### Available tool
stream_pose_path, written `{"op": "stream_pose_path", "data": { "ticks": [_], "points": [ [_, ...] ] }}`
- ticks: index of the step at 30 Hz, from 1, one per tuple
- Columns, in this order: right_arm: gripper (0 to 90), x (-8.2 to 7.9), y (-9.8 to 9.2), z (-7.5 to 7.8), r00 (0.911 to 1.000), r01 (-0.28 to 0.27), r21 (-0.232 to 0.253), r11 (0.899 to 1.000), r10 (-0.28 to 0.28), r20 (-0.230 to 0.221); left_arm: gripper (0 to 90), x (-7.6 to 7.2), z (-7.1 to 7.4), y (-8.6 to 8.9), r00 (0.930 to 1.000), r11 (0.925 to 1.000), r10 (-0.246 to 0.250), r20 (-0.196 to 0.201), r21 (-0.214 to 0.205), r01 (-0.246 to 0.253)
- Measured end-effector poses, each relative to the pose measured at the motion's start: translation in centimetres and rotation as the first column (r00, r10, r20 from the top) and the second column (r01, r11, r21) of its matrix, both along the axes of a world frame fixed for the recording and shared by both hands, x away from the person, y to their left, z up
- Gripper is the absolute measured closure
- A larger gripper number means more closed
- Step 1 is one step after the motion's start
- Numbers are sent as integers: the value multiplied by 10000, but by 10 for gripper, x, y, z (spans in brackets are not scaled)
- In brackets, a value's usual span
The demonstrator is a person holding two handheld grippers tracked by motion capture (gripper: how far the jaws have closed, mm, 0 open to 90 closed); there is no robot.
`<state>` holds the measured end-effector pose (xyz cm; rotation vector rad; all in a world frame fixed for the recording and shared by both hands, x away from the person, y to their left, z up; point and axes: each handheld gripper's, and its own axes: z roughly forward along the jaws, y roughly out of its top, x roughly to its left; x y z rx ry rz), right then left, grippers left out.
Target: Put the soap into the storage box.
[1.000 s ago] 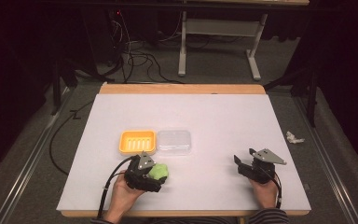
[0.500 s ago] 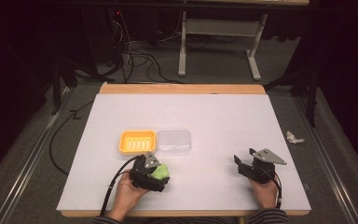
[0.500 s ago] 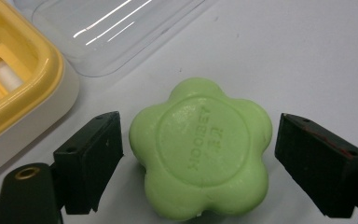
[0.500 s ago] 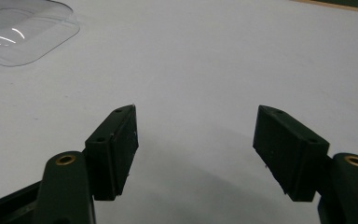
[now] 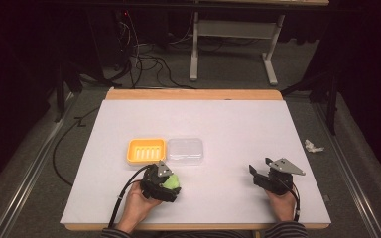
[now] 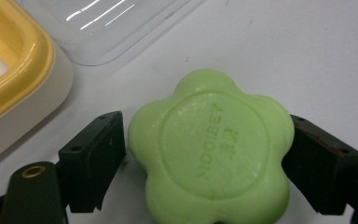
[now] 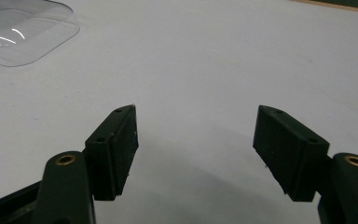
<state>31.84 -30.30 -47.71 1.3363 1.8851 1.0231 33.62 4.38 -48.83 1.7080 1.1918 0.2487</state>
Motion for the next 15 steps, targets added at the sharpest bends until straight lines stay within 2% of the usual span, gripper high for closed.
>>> {"op": "stream_pose_path", "data": {
  "ticks": [6,13,15],
  "points": [
    [313,0,0,0,10000,0,-1,10000,0,1,173,2,0,-1,9999,9999,136,-80,-99,-137],
    [312,0,0,0,10000,-5,15,10000,5,-2,257,4,1,-5,9996,9993,273,-4,-240,-273],
    [312,0,0,0,10000,7,29,10000,-7,-10,257,4,1,-5,9996,9994,284,-22,-187,-284]
  ]
}}
